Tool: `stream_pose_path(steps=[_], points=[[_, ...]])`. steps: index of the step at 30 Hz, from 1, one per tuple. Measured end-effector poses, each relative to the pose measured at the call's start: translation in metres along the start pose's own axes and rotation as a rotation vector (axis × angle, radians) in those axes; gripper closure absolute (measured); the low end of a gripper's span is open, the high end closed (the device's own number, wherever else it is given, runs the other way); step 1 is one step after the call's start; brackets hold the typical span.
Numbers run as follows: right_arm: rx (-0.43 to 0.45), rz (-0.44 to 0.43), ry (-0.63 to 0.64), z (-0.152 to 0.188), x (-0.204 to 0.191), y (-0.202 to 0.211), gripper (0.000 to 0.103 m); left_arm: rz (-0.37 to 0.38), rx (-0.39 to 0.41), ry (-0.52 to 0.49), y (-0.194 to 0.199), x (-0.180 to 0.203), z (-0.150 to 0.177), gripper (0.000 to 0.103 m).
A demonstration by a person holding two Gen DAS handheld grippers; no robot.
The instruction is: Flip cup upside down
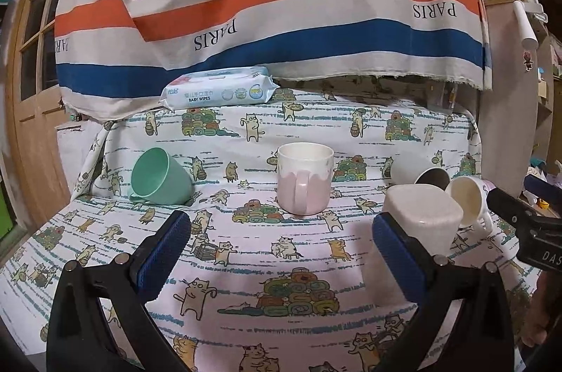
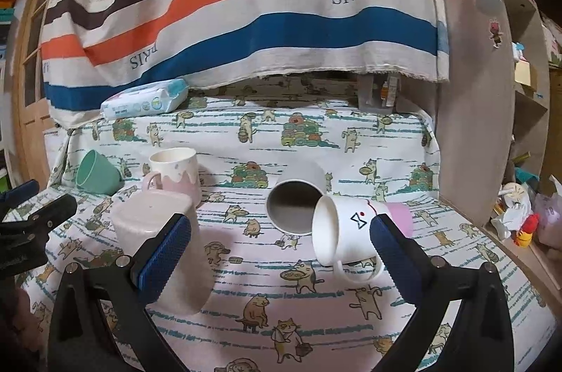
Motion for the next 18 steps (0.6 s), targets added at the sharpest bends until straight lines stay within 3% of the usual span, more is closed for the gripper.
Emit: stream_pose_path(steps=[18], points=[[-0.003, 0.014, -0.007, -0.0004, 0.0005, 0.0002, 0.000, -0.018, -0.002, 0.006, 0.0007, -0.0028, 0.0021, 0.000]])
Point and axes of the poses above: each gripper's, at about its wrist camera, not at the fingertips, and y roughly against the way its jaws point, x to its right, z to its underside, the point moved 2 cm from there along -y, roughly the way its jaws point, and after that the axes turned 13 degrees about z, right-handed, at the moved point
